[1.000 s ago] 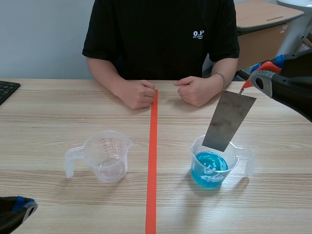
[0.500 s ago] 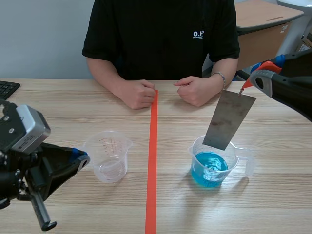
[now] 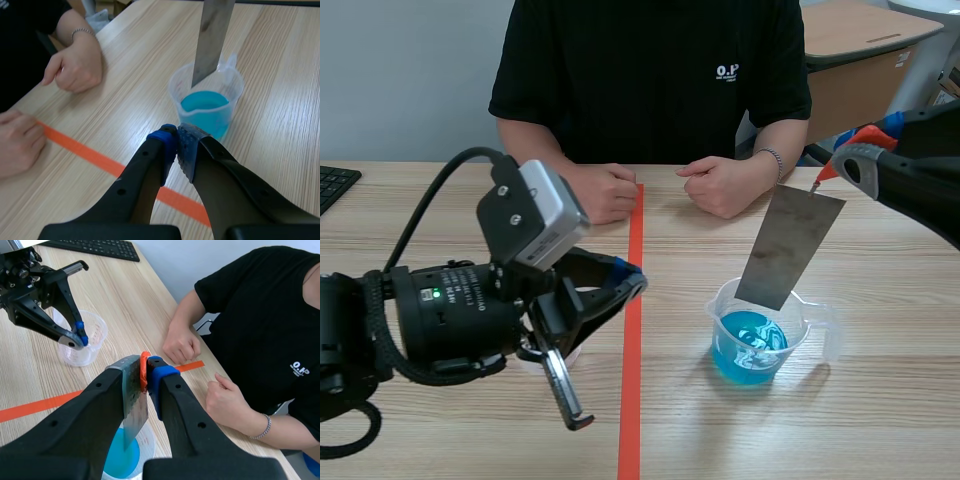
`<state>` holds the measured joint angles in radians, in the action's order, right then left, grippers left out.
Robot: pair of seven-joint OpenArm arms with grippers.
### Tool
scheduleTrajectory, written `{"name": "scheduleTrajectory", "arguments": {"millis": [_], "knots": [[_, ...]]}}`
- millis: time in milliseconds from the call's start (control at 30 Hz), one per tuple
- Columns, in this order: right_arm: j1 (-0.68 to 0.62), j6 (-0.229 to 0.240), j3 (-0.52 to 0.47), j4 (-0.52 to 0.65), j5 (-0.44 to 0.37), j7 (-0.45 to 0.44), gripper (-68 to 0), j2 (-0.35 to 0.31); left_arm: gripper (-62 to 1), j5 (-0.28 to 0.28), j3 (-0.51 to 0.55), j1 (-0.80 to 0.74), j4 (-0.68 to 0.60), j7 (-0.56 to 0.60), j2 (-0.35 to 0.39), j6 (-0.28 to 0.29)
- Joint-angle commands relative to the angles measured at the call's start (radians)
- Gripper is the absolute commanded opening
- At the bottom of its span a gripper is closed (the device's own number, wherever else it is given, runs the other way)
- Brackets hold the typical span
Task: Do the redox reaction experiment.
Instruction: 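Raise the plate and point at it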
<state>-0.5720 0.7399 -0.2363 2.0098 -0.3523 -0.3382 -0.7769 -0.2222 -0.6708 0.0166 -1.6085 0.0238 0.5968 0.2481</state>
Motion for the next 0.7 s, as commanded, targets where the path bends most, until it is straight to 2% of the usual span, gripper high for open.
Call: {"name": "scheduleTrajectory", "arguments": {"millis": [0,200,400,667], "knots": [[0.004,0.006,-0.014,0.016,-0.019,-0.015,-66.0,-0.015,-56.8,0.014,-0.008,0.011,-0.018,0.004,-0.030,0.002],[0.004,0.006,-0.014,0.016,-0.019,-0.015,-66.0,-0.015,-56.8,0.077,-0.072,0.080,0.055,0.002,-0.130,0.002],[0.004,0.006,-0.014,0.016,-0.019,-0.015,-66.0,-0.015,-56.8,0.082,-0.118,0.143,0.152,0.008,-0.198,0.002],[0.004,0.006,-0.014,0.016,-0.019,-0.016,-66.0,-0.015,-56.8,0.089,-0.126,0.201,0.262,0.031,-0.273,0.002]]}}
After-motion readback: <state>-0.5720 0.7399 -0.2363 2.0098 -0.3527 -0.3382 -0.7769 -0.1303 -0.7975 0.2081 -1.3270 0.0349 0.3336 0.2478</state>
